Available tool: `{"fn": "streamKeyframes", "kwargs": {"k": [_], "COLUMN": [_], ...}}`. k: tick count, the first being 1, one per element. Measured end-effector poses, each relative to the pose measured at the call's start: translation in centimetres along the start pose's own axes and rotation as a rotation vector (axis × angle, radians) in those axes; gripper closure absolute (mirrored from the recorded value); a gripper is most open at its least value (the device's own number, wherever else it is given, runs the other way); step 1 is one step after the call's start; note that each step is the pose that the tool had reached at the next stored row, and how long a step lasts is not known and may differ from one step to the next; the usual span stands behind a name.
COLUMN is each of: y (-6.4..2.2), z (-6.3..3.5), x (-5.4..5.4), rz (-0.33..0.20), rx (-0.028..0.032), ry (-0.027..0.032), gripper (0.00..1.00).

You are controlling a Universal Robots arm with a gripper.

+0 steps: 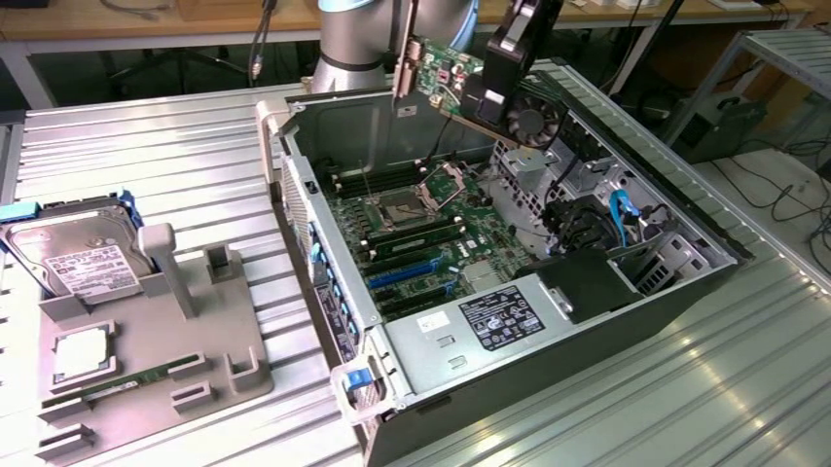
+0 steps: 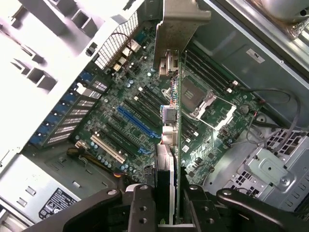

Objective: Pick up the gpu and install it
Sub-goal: 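Insert the gpu into the slot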

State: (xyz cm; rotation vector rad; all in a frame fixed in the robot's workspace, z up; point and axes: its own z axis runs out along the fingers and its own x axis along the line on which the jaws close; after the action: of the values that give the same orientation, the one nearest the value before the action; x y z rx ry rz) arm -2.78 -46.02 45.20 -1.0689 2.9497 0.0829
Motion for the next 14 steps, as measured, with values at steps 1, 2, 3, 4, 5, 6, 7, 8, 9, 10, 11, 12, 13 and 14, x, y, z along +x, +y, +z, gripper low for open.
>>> {"fn": "streamKeyframes", "kwargs": {"k": [1,2,3,4,5,6,7,8,9,10,11,12,13,14], "y": [0.00,0.00,0.00,0.00,0.00,0.00,0.00,0.00,0.00,0.00,0.00,0.00,0.00,0.00], "z": [0.00,0.00,0.00,0.00,0.00,0.00,0.00,0.00,0.00,0.00,0.00,0.00,0.00,0.00], "x": [0.00,0.00,0.00,0.00,0.00,0.00,0.00,0.00,0.00,0.00,0.00,0.00,0.00,0.00], "rz": [-0.017,-0.027,-0.036,-0.047,-0.056,-0.065,-0.077,-0.087,-0.096,-0.108,-0.119,-0.129,-0.141,-0.150], "rx": [-0.0003,-0.0005,-0.0007,-0.0009,-0.0011,-0.0013,-0.0015,-0.0018,-0.0020,-0.0022,-0.0024,-0.0027,-0.0029,-0.0031], "ry": [0.0007,0.0013,0.0018,0.0023,0.0028,0.0032,0.0038,0.0043,0.0047,0.0053,0.0058,0.0063,0.0069,0.0073], "gripper": [0.72,0.72,0.72,0.72,0.72,0.72,0.72,0.72,0.72,0.72,0.72,0.72,0.72,0.72]}}
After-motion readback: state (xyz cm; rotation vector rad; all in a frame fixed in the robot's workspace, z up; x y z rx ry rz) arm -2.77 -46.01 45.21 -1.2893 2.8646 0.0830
